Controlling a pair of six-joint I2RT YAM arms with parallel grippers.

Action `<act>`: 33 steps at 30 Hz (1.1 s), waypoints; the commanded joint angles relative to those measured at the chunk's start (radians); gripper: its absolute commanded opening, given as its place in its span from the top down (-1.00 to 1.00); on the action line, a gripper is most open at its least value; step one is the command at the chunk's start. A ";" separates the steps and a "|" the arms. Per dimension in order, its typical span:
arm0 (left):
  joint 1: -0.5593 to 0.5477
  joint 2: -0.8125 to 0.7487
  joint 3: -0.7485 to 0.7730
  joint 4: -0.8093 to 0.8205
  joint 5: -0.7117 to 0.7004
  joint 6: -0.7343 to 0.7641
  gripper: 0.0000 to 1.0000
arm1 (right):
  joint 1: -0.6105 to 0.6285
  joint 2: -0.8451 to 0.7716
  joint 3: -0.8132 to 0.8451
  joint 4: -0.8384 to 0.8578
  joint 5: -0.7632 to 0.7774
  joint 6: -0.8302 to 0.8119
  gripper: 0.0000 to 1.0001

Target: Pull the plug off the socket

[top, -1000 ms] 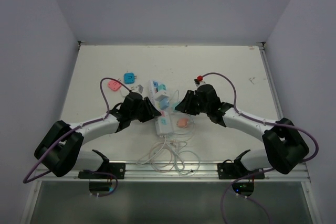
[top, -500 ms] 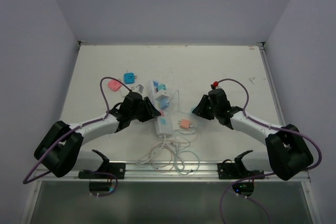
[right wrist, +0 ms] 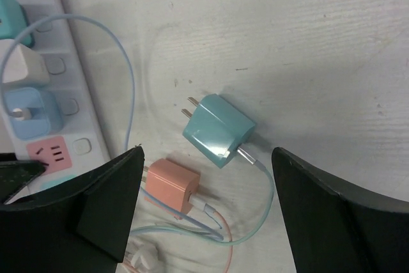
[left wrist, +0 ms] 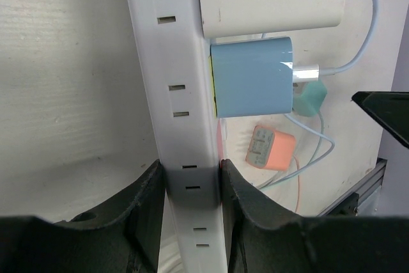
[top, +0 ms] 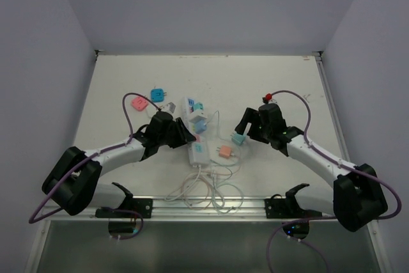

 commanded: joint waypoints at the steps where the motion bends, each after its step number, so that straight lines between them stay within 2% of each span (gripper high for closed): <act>1: 0.003 0.038 -0.009 -0.105 -0.032 0.106 1.00 | -0.002 -0.058 0.071 -0.048 0.030 -0.029 -0.70; 7: 0.003 0.051 0.010 -0.100 -0.016 0.110 1.00 | 0.042 -0.029 0.095 0.120 -0.110 -0.004 -0.68; 12: 0.003 0.070 0.040 -0.100 -0.015 0.112 1.00 | 0.131 0.093 0.166 0.182 -0.111 0.037 -0.68; 13: 0.003 0.073 0.045 -0.100 -0.012 0.113 1.00 | 0.150 0.137 0.181 0.236 -0.110 0.048 -0.67; 22: 0.003 0.111 0.079 -0.099 0.000 0.116 1.00 | 0.208 0.334 0.247 0.353 -0.093 0.136 -0.61; 31: 0.003 0.140 0.079 -0.085 0.011 0.116 1.00 | 0.227 0.448 0.292 0.386 -0.139 0.137 -0.29; 33: 0.004 0.140 0.077 -0.086 0.011 0.115 1.00 | 0.227 0.460 0.290 0.390 -0.143 0.142 -0.08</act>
